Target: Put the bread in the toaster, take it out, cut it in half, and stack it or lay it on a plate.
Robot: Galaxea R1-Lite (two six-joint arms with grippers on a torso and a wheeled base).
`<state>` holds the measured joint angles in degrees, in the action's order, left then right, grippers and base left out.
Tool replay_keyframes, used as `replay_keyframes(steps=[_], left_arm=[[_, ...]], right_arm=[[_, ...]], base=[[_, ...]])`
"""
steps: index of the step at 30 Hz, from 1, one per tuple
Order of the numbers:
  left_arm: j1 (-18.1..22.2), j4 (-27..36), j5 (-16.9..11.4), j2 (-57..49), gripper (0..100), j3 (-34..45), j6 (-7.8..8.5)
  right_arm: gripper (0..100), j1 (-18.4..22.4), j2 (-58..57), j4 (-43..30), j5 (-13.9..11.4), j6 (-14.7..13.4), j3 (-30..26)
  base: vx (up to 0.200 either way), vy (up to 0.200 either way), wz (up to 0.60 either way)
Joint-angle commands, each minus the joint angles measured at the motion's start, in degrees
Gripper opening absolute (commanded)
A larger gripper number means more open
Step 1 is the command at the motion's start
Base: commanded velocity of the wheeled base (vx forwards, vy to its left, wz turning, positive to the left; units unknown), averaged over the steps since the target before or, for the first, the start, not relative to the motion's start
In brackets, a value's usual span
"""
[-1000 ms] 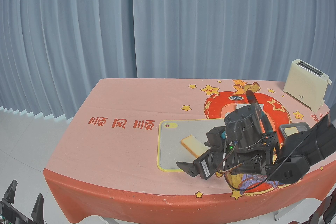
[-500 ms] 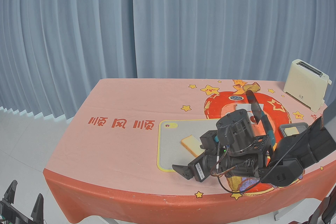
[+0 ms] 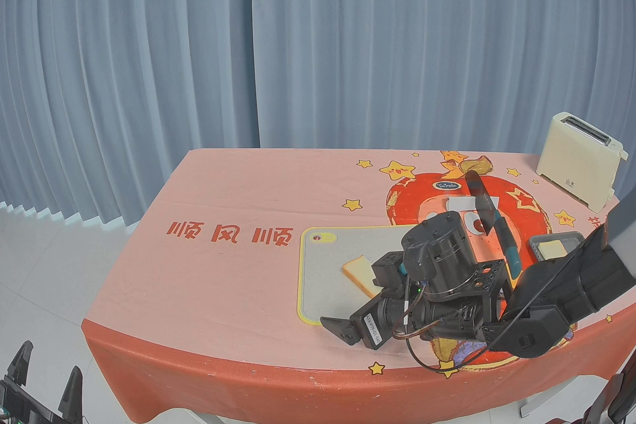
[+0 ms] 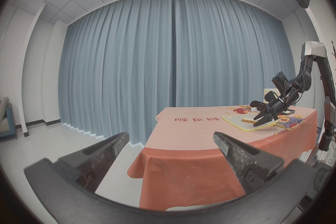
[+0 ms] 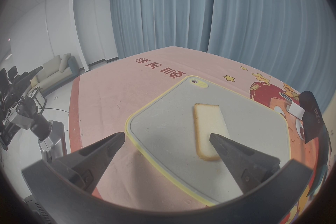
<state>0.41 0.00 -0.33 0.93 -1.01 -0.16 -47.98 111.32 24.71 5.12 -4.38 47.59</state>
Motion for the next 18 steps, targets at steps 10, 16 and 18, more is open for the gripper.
replay_keyframes(steps=[10, 16, 18], left_arm=[[0.02, 0.0, -0.02, -0.93, 100, 1.01, -0.02], [0.02, 0.0, -0.02, -0.93, 100, 0.92, -0.02], [0.02, 0.0, -0.02, -0.93, 100, 1.01, -0.02]], right_arm=[[100, -0.09, 2.49, 3.41, 1.21, -0.11, -0.39], [100, -0.09, 2.41, 3.41, 1.3, -0.11, -0.48], [100, -0.09, 2.49, 3.41, 1.3, -0.11, -0.57]], base=[[0.0, 0.0, 0.0], [0.0, 0.0, 0.0], [0.0, 0.0, 0.0]])
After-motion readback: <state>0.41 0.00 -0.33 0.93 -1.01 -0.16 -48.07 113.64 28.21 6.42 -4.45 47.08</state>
